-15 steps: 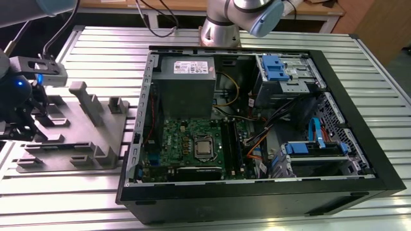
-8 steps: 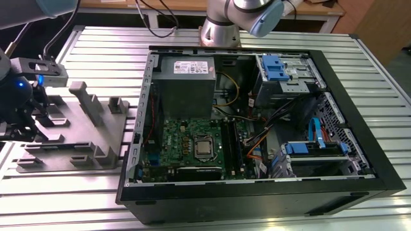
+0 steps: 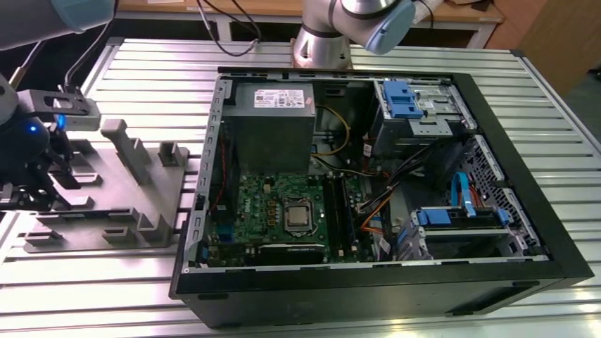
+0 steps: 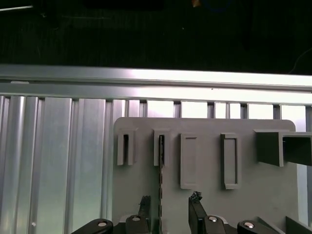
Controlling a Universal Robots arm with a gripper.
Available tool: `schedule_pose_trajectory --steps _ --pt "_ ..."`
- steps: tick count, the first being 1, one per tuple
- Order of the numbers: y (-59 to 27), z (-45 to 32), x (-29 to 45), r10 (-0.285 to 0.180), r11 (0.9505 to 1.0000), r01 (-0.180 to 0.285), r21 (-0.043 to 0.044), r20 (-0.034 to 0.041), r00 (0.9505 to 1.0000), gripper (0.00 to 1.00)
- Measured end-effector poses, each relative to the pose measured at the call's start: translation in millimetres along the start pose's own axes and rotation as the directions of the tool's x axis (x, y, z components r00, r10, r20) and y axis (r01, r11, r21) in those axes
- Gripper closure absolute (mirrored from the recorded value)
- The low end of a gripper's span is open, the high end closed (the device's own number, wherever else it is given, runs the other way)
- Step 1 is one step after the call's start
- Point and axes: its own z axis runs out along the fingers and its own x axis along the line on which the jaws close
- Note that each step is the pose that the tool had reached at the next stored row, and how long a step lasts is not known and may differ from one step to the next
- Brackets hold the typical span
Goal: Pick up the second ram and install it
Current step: 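Pick up the second ram and move it above second insertion slot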
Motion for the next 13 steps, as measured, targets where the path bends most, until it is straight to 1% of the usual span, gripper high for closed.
schedule_pose_trajectory --steps 2,13 --pt "-0.1 2.5 0.4 -0.001 1.0 0.001 -0.0002 -0.0001 1.0 0.59" --pt "-1.9 10.1 0.9 -0.006 1.0 0.006 -0.0004 -0.0008 1.0 0.59"
